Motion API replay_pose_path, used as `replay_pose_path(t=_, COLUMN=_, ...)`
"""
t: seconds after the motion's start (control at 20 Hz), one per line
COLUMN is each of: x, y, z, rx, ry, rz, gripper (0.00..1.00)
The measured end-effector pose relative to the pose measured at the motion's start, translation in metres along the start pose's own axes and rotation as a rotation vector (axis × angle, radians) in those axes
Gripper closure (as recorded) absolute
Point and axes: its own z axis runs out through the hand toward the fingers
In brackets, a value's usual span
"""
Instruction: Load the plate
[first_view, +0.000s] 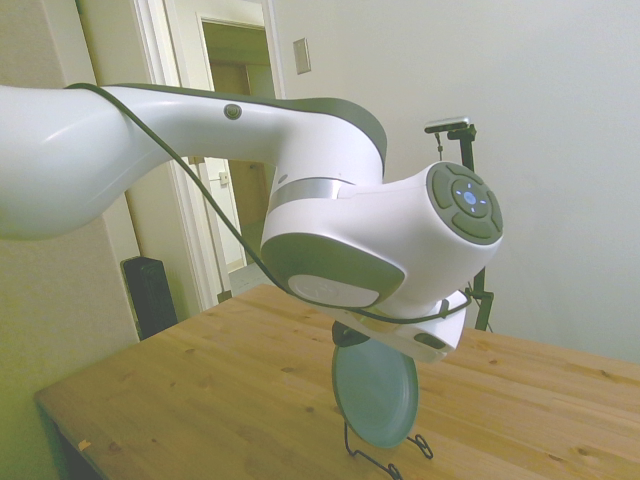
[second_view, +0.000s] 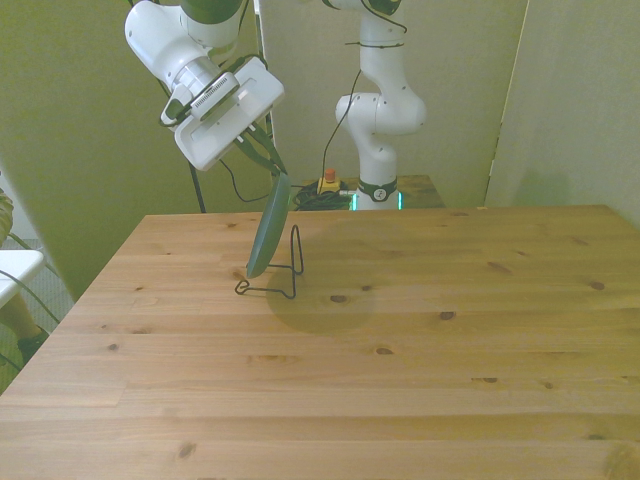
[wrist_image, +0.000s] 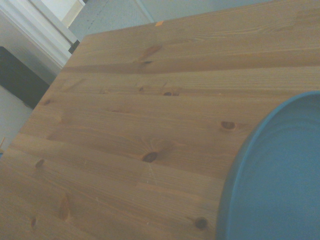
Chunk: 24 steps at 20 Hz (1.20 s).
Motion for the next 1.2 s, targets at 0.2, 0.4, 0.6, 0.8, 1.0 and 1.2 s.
replay_pose_path(t=0.2, x=0.002, y=0.003, z=0.003, rx=-0.002, ry=-0.005, rz=-0.002, gripper=1.00)
replay_pose_path(t=0.4, x=0.002, y=0.005, z=0.005, rx=-0.003, ry=-0.008, rz=-0.004, gripper=1.00)
replay_pose_path(t=0.6, x=0.004, y=0.008, z=0.007, rx=-0.004, ry=-0.013, rz=-0.005, gripper=1.00)
replay_pose_path(t=0.8, x=0.006, y=0.009, z=0.011, rx=-0.008, ry=-0.016, rz=-0.007, gripper=1.00)
replay_pose_path(t=1.0, x=0.008, y=0.009, z=0.015, rx=-0.010, ry=-0.021, rz=-0.010, gripper=1.00)
replay_pose_path(t=1.2, x=0.008, y=0.010, z=0.017, rx=-0.011, ry=-0.022, rz=-0.013, gripper=1.00)
